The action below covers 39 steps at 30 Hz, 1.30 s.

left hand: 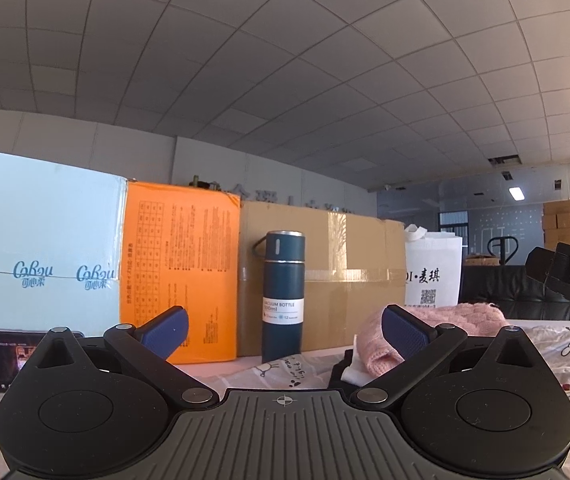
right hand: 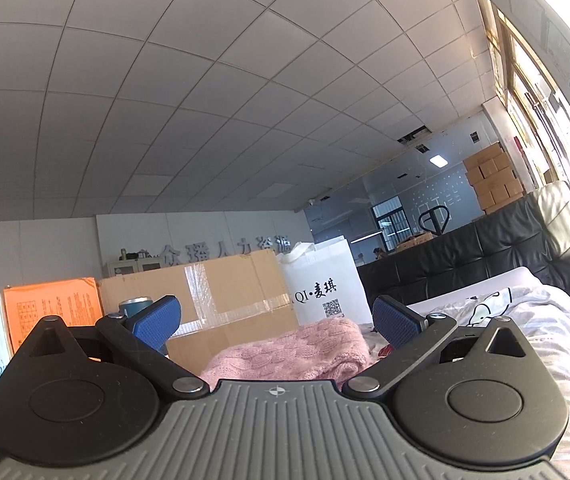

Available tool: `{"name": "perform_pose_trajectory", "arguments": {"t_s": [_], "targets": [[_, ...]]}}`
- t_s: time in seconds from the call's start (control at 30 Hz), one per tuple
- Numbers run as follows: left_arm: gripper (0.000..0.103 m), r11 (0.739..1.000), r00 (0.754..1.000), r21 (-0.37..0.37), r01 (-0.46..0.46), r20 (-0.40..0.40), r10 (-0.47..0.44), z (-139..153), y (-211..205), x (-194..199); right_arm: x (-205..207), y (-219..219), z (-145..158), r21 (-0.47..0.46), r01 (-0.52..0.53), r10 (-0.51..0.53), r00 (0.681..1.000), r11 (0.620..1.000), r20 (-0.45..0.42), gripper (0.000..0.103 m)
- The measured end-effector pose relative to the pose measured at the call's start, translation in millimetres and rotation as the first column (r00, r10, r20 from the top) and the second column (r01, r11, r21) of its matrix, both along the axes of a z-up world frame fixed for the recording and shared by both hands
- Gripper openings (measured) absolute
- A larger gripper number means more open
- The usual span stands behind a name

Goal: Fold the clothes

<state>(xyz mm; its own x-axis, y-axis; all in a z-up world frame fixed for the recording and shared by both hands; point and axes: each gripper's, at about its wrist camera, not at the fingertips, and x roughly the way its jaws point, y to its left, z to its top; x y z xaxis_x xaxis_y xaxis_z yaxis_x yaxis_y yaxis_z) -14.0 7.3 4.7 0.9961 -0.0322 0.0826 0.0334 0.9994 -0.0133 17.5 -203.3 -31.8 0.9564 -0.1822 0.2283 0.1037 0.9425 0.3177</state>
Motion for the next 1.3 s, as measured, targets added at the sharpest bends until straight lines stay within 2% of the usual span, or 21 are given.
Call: {"name": "perform_pose_trajectory", "arguments": {"t_s": [0.17, 0.33, 0.47, 0.6, 0.93, 1.1, 1.2, 1.3], "targets": [[0.103, 0.997, 0.999, 0.077, -0.004, 0.054, -0.001, 3, -9, -11, -7, -5, -2, 0.043, -0.016, 0.014, 0.999, 0.999, 0.042, 0.103], [0.103, 0.983, 0.988, 0.171, -0.064, 0.149, 0.038, 10, -24, -31, -18, -10, -6, 0.107, -0.021, 0.01, 0.994, 0.994, 0.106, 0.103], [0.103, 0.973, 0.977, 0.202, -0.108, 0.201, 0.067, 15, -30, -51, -26, -14, -8, 0.153, -0.033, 0.01, 0.989, 0.988, 0.145, 0.103], [0.103, 0.966, 0.968, 0.197, -0.168, 0.22, 0.123, 18, -31, -65, -32, -18, -12, 0.187, -0.096, 0.06, 0.98, 0.978, 0.187, 0.103], [0.103, 0.959, 0.938, 0.111, -0.26, 0.267, 0.223, 31, -15, -116, -58, -6, -17, 0.138, -0.183, 0.135, 0.944, 0.973, 0.302, 0.103], [0.103, 0.944, 0.904, 0.055, -0.327, 0.311, 0.295, 36, 5, -153, -86, 9, -3, 0.086, -0.261, 0.229, 0.935, 0.961, 0.271, 0.103], [0.103, 0.923, 0.88, 0.043, -0.382, 0.321, 0.349, 38, 22, -172, -108, 20, 7, 0.049, -0.404, 0.38, 0.891, 0.914, 0.249, 0.103], [0.103, 0.89, 0.851, 0.069, -0.45, 0.337, 0.404, 45, 42, -194, -128, 38, 19, -0.019, -0.514, 0.505, 0.836, 0.858, 0.213, 0.103]]}}
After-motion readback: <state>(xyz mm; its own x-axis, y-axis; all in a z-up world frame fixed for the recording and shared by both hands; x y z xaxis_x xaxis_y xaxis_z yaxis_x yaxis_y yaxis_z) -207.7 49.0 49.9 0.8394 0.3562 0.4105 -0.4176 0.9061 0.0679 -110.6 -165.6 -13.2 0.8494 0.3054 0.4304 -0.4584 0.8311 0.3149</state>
